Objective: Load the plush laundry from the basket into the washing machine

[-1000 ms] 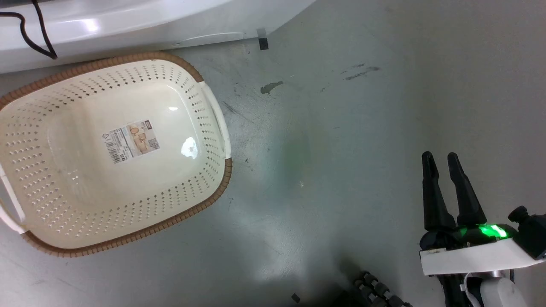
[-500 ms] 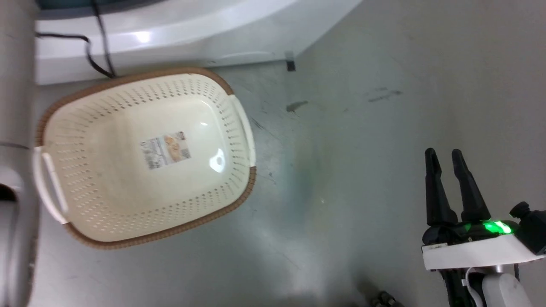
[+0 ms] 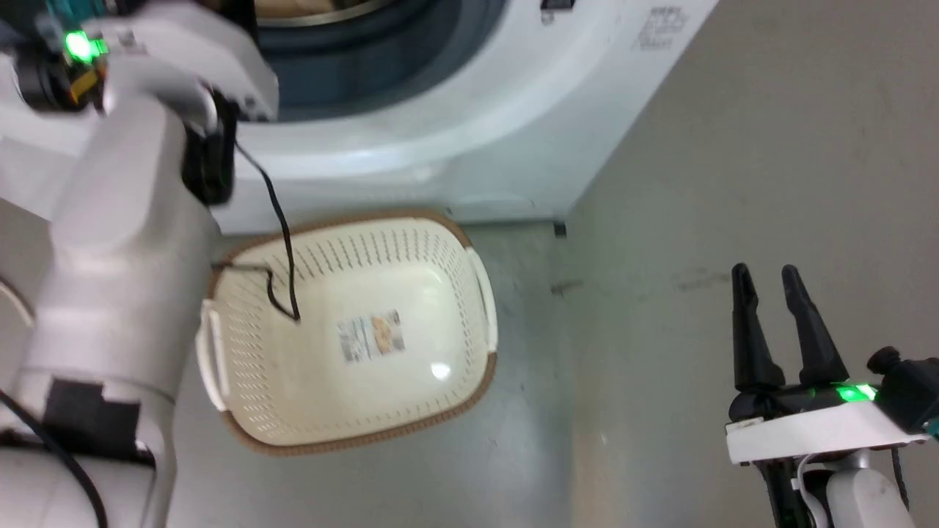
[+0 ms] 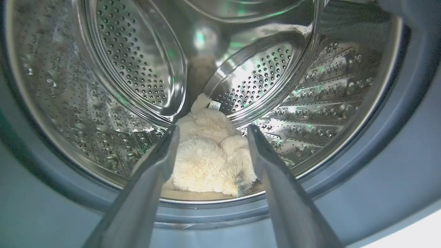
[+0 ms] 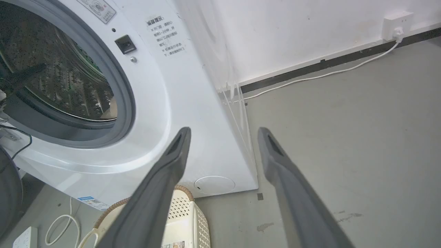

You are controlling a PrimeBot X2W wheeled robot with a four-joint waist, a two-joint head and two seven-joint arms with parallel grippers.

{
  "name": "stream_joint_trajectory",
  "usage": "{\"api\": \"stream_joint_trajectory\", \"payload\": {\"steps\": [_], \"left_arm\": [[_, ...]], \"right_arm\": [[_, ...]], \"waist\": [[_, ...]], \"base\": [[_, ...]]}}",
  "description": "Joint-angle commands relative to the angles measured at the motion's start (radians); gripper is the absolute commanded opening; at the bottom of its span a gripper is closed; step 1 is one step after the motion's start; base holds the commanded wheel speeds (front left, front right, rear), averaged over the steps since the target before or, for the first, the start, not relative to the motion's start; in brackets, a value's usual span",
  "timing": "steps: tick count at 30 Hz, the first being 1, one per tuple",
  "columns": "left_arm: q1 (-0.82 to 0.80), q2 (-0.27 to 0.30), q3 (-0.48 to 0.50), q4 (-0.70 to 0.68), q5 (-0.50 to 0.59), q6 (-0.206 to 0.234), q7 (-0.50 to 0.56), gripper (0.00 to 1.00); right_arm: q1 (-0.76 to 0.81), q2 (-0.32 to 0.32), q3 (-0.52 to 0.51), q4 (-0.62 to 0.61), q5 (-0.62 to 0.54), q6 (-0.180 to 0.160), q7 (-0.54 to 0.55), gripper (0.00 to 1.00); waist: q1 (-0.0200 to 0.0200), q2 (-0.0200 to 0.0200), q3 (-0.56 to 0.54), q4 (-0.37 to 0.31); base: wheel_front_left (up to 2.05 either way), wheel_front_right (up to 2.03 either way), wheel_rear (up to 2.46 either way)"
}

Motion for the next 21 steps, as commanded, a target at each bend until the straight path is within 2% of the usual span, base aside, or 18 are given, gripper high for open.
{"api": "stream_joint_trajectory", "payload": {"steps": [1,10,13,20,21], "left_arm": [[0.042,-0.004,0.004,-0.008,-0.01,-0.004,-0.011,1.0],[0.255,-0.019,0.019,-0.095,-0.033,0.008,-0.024,1.0],[0.324,-0.025,-0.014,-0.126,-0.013,0.01,-0.022,1.0],[0.465,-0.024,-0.024,-0.203,-0.023,0.039,-0.011,1.0],[0.529,-0.023,-0.024,-0.25,-0.032,0.056,-0.005,1.0]], "right_arm": [[0.012,0.0,0.0,0.009,-0.014,-0.001,-0.004,1.0],[0.066,0.0,0.017,0.045,-0.137,-0.001,-0.004,1.0],[0.089,0.0,0.009,0.061,-0.164,-0.001,-0.004,1.0],[0.138,0.0,0.002,0.083,-0.192,-0.001,0.001,1.0],[0.164,0.0,-0.002,0.082,-0.192,-0.001,0.008,1.0]], "waist": [[0.0002,0.0,-0.071,0.034],[0.0002,0.0,-0.235,0.079],[0.0002,0.0,-0.285,0.1],[0.0002,0.0,-0.388,0.128],[0.0002,0.0,-0.425,0.136]], "base": [[0.0,0.0,0.0],[0.0,0.0,0.0],[0.0,0.0,0.0],[0.0,0.0,0.0],[0.0,0.0,0.0]]}}
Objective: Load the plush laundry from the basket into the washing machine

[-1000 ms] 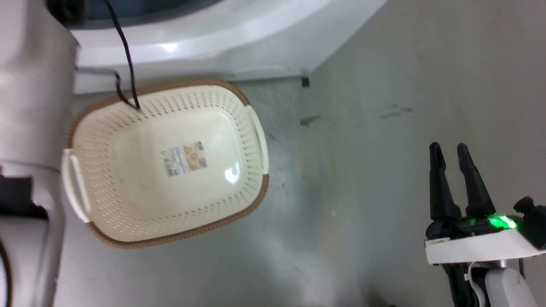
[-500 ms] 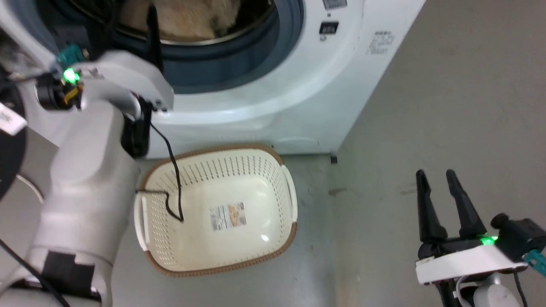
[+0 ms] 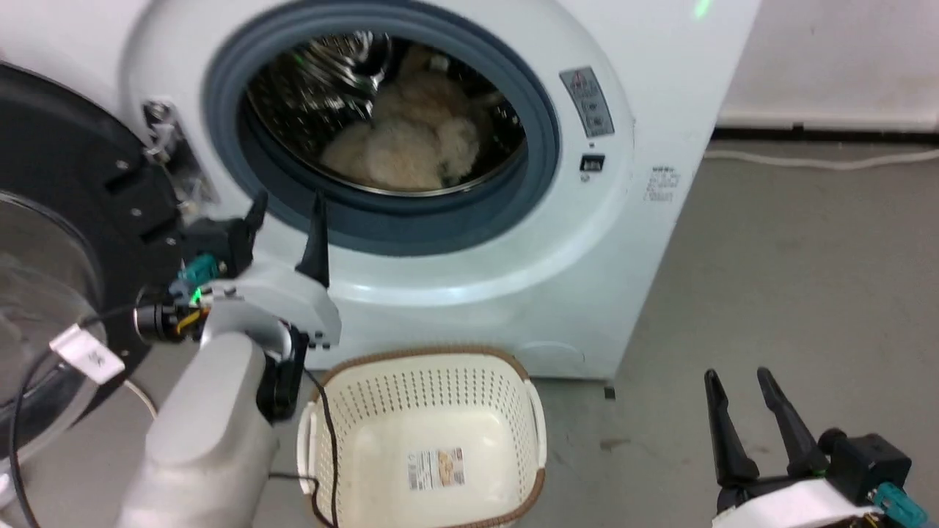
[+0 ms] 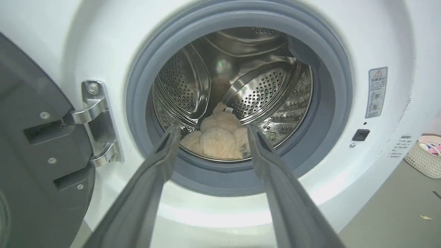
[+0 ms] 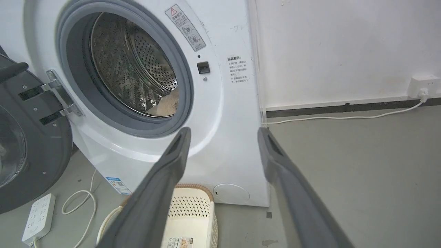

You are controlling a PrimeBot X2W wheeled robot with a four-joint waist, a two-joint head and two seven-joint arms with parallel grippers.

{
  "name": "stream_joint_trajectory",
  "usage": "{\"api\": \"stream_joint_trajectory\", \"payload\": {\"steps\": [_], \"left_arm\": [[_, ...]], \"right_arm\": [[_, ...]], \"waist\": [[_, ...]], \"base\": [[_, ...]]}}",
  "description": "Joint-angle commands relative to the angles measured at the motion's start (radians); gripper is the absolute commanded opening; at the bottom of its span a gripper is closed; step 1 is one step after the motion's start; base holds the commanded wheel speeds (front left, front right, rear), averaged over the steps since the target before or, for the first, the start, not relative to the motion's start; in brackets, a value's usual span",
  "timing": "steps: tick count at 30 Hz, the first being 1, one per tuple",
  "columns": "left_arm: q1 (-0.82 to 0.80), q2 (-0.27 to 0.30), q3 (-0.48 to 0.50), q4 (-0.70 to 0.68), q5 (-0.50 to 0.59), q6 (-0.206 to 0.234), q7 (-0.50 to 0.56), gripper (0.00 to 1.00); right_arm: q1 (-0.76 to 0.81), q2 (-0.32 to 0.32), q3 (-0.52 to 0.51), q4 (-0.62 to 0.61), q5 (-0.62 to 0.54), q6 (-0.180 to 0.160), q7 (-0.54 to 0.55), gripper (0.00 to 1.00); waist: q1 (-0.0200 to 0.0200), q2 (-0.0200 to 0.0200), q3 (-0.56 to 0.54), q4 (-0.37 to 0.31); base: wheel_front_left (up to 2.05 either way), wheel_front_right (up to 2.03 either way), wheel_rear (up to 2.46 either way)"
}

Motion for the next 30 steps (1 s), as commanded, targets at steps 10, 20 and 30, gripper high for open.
{"api": "stream_joint_trajectory", "payload": {"steps": [10,20,30], "left_arm": [[0.28,0.023,0.017,-0.254,-0.047,0.059,0.017,1.0],[0.488,0.067,0.043,-0.43,-0.06,0.125,0.021,1.0],[0.645,0.095,0.039,-0.564,-0.078,0.134,0.023,1.0]], "right_arm": [[0.068,0.0,-0.001,-0.018,-0.008,-0.001,0.025,1.0],[0.078,0.0,-0.003,-0.026,-0.012,-0.001,0.03,1.0],[0.099,0.0,-0.02,-0.029,-0.03,-0.001,0.03,1.0]], "waist": [[0.0002,0.0,-0.112,0.029],[0.0002,0.0,-0.131,0.025],[0.0002,0.0,-0.135,0.026]], "base": [[0.0,0.0,0.0],[0.0,0.0,0.0],[0.0,0.0,0.0]]}}
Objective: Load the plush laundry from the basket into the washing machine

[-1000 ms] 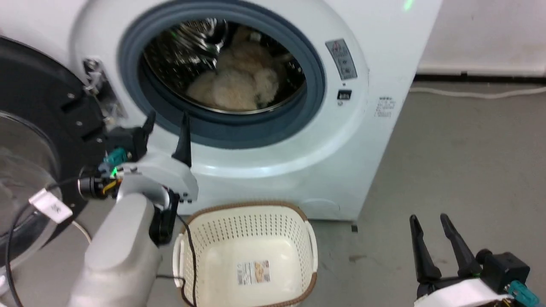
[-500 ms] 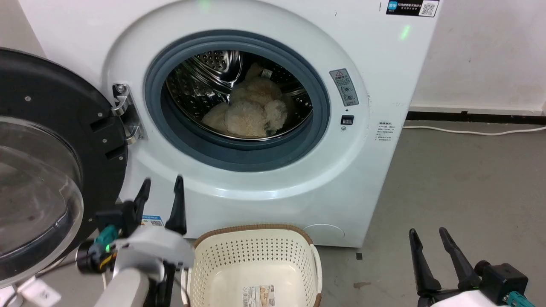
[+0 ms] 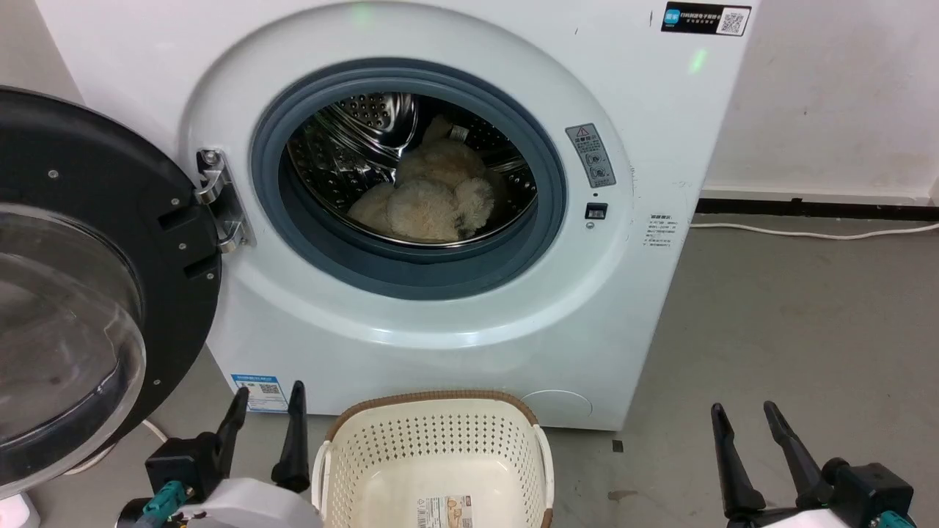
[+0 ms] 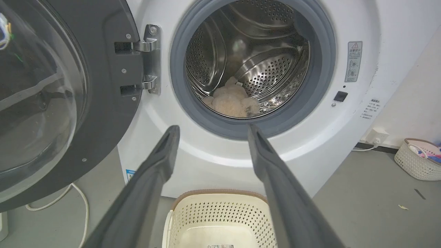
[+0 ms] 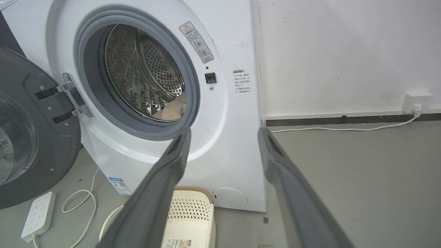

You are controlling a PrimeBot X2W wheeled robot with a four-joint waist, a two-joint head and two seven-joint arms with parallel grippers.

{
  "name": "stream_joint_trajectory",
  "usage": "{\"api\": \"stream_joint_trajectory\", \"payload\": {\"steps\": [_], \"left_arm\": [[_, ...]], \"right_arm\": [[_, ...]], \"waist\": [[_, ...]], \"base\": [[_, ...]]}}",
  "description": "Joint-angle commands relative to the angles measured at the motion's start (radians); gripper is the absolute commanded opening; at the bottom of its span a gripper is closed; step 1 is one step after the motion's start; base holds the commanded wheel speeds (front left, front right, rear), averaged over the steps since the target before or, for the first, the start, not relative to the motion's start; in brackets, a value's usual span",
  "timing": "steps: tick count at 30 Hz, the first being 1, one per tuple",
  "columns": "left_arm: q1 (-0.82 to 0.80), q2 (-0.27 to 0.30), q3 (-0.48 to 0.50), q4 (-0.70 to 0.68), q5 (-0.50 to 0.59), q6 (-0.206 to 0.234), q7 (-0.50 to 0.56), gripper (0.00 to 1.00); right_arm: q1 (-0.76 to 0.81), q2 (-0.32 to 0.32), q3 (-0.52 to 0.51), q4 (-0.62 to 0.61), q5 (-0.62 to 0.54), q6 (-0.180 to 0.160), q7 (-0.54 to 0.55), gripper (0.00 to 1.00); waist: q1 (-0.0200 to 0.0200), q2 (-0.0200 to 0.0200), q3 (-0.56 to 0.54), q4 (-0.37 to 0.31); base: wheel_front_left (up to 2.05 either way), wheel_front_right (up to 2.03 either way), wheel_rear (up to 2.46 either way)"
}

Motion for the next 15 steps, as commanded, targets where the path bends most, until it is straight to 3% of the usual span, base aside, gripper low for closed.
{"api": "stream_joint_trajectory", "payload": {"steps": [1,15], "left_arm": [[0.016,0.011,-0.009,-0.012,-0.002,-0.009,0.008,1.0],[0.03,0.033,-0.025,-0.04,0.007,0.029,0.071,1.0]], "right_arm": [[0.021,0.0,-0.002,-0.004,-0.008,-0.001,0.002,1.0],[0.03,0.0,-0.005,0.003,-0.014,-0.001,0.011,1.0]], "waist": [[0.0,0.0,0.0,0.0],[0.0,0.0,-0.001,-0.011]], "base": [[0.0,0.0,0.0],[0.0,0.0,0.0]]}}
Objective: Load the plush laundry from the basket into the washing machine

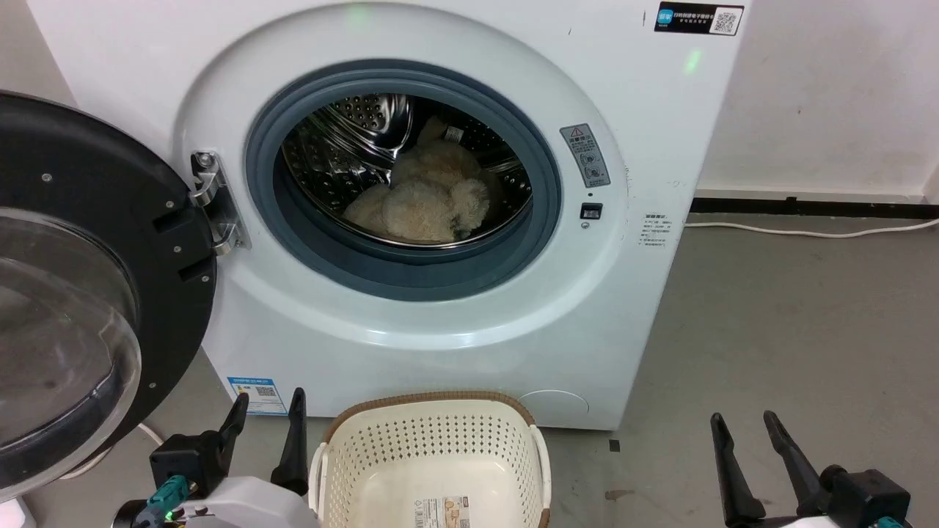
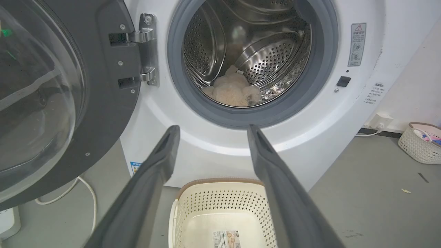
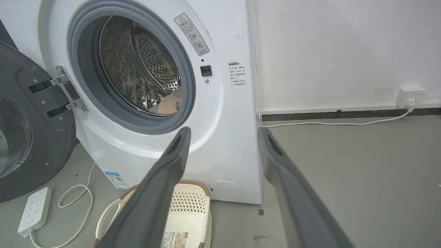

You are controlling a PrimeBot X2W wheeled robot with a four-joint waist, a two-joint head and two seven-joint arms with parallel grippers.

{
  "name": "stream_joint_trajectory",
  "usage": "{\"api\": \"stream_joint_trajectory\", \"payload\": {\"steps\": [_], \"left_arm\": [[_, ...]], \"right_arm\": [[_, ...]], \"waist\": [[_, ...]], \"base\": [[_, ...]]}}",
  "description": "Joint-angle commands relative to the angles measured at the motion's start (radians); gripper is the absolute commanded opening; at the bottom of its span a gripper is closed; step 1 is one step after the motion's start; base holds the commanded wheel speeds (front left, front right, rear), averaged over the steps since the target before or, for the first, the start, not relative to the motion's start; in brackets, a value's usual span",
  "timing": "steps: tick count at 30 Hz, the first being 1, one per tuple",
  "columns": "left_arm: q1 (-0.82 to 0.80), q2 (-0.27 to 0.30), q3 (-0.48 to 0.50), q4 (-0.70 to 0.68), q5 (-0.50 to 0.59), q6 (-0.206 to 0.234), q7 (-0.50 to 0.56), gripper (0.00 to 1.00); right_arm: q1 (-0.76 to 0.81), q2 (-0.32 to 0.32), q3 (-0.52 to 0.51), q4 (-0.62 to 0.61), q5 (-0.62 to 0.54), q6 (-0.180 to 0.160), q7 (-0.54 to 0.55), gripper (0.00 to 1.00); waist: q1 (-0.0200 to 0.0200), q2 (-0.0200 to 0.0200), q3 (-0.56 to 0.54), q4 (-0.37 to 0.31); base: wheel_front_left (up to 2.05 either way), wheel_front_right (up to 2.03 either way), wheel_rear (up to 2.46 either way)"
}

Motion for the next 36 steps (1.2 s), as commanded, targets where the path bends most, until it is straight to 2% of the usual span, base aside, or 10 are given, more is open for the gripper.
{"api": "stream_joint_trajectory", "payload": {"steps": [1,4,5,36], "left_arm": [[0.022,-0.004,0.001,-0.014,-0.007,0.012,0.004,1.0],[0.023,-0.006,0.002,-0.02,-0.011,0.015,0.006,1.0],[0.01,-0.002,0.0,-0.015,-0.007,0.01,0.008,0.0],[0.012,-0.069,0.072,-0.029,0.114,-0.043,0.04,0.0]], "right_arm": [[0.013,0.0,0.001,0.002,0.001,-0.001,0.001,1.0],[0.012,0.0,0.001,0.003,0.001,-0.001,0.002,1.0],[0.0,0.0,0.001,0.002,0.0,0.0,0.001,0.0],[-0.021,0.0,-0.001,-0.025,-0.047,0.0,0.048,0.0]], "waist": [[0.0,0.0,0.0,-0.001],[0.0,0.0,0.001,-0.001],[0.0,0.0,0.002,-0.001],[0.0,0.0,0.016,0.003]], "base": [[0.0,0.0,0.0],[0.0,0.0,0.0],[0.0,0.0,0.0],[0.0,0.0,0.0]]}}
